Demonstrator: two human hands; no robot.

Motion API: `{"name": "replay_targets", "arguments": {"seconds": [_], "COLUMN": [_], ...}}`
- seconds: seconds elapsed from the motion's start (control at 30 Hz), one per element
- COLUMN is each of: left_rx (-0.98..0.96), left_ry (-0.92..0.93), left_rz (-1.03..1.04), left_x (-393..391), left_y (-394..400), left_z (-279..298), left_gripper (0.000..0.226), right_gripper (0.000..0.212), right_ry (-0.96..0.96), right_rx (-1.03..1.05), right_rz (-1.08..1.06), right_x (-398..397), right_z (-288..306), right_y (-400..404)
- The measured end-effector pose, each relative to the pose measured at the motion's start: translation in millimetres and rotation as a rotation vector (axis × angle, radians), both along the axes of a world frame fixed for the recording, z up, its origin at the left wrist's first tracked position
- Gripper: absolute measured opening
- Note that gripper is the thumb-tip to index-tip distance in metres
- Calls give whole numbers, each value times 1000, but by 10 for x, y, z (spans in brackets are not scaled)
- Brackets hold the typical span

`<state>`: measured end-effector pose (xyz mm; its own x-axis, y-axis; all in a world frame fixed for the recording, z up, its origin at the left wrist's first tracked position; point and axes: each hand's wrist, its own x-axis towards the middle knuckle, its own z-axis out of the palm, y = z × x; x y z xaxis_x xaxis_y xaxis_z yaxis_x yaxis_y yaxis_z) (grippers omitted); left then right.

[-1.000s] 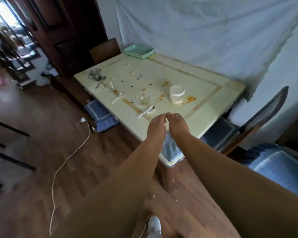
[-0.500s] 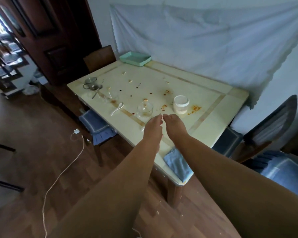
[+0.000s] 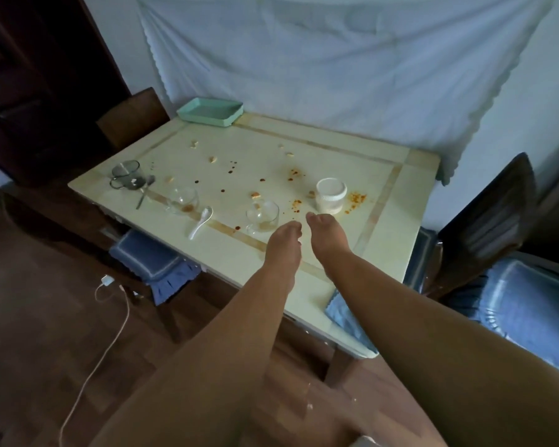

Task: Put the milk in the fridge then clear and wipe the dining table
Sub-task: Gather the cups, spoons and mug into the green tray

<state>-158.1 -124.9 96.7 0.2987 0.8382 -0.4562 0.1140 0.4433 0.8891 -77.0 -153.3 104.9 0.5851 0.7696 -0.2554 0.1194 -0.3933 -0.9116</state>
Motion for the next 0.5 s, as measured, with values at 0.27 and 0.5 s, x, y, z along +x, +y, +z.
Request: {"name": "replay_targets", "arguments": {"seconds": [0.27, 0.5], "left_rx": [96, 24], "left_ry": [43, 28], "left_rz": [-12, 114], "left_x": [345, 681], "left_y": [159, 345], "left_z": [-12, -99], "left_gripper": [35, 16], "right_gripper": [38, 30], "right_ry": [35, 48], "right_rx": [-4, -23], "right_rz": [31, 86], "right_x": [316, 724], "right_z": [-80, -129], "right_y": [222, 494]}}
